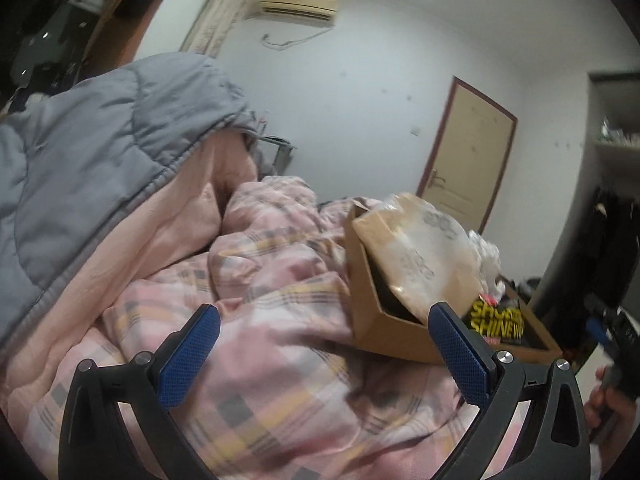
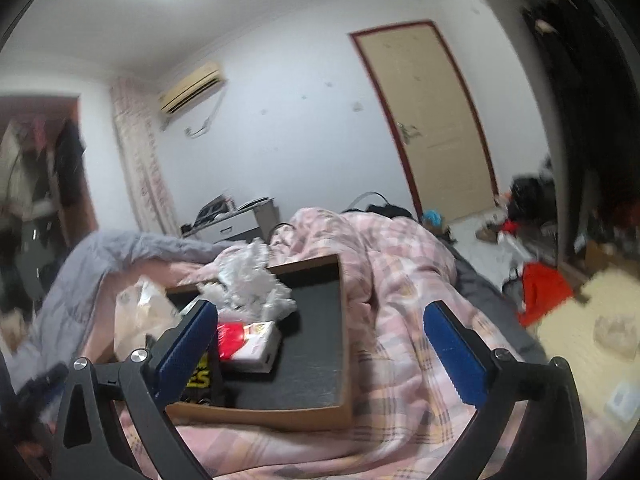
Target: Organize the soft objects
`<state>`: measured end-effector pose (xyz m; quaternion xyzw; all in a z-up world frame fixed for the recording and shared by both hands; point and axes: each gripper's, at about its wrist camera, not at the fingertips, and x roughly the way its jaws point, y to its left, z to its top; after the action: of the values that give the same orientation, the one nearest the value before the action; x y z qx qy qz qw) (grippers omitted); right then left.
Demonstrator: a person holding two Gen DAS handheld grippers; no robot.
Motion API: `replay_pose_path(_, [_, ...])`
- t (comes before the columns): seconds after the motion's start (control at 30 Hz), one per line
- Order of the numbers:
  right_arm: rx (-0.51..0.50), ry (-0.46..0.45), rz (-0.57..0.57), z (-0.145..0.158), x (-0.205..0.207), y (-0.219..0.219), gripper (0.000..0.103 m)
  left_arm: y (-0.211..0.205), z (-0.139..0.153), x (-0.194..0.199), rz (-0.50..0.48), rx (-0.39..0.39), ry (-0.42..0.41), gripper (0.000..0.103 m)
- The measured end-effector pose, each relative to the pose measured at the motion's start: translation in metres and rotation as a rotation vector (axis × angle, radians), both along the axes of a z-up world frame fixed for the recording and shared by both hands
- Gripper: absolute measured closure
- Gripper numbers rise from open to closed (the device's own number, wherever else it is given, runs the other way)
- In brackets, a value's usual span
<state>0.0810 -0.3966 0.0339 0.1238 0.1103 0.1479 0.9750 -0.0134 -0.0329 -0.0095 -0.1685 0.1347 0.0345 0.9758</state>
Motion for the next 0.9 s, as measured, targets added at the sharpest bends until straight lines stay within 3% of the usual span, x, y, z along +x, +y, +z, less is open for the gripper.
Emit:
replay_pose_path(0.23, [-0.270,-0.063,0.069,0.001,-0.009,0.045,0.000,0.011,0.006,0.003,-0.018,-0.048,0.004,0.000])
replay_pose_path(0.3, [-0.290,-0.072,0.066,0.000,-0.010,0.046,0.000,0.009,0.008,0.002,-0.032,-0.037,-0.021,0.000])
replay_pose_path(0.43, [-0.266,-0.103,0.064,0.006,-0.021,0.032,0.000,0.001,0.024,-0.013,-0.151,-0.019,-0.078,0.000])
replay_pose_path(0.57, [-0.198,-0.043,0.219,0.038,-0.056,0.017,0.000,-0.004,0.053,-0.052,-0.489,-0.127,-0.174,0.000])
replay_pose_path(0.7, [-0.110,-0.055,0.281,0.056,-0.103,0.001,0.000,-0.031,0.063,-0.074,-0.704,-0.098,-0.220,0.000])
replay_pose_path(0.8, [-0.071,-0.095,0.289,0.044,-0.129,0.013,0.000,-0.057,0.059,-0.079,-0.743,-0.001,-0.227,0.000])
replay_pose_path(0.9, [-0.133,-0.079,0.254,0.033,-0.130,0.041,0.000,-0.072,0.057,-0.079,-0.723,0.071,-0.199,0.000])
